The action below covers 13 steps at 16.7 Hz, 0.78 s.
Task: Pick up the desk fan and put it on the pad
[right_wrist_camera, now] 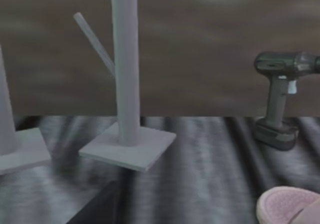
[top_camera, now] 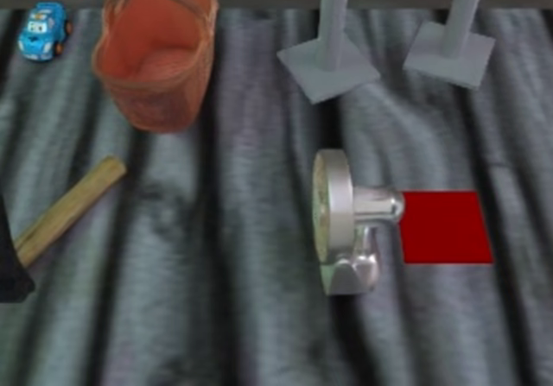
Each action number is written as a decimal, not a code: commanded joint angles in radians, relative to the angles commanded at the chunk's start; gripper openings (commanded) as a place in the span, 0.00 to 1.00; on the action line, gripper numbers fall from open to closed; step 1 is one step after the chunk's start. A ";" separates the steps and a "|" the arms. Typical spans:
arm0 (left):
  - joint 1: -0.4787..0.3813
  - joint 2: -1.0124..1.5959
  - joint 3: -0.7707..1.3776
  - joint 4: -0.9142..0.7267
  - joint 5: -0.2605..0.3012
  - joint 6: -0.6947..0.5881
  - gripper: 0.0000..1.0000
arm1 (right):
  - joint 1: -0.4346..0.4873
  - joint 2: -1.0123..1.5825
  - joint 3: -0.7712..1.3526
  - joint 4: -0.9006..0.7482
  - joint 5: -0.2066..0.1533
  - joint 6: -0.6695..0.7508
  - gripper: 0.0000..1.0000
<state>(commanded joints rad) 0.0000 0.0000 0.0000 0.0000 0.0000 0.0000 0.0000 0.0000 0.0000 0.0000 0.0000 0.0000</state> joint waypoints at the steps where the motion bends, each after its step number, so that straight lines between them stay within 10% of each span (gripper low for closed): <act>1: 0.000 0.000 0.000 0.000 0.000 0.000 1.00 | 0.000 0.000 0.000 0.000 0.000 0.000 1.00; 13: 0.000 0.000 0.000 0.000 0.000 0.000 1.00 | 0.132 0.537 0.504 -0.418 0.037 0.152 1.00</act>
<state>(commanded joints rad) 0.0000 0.0000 0.0000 0.0000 0.0000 0.0000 0.1319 0.5374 0.5037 -0.4177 0.0368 0.1523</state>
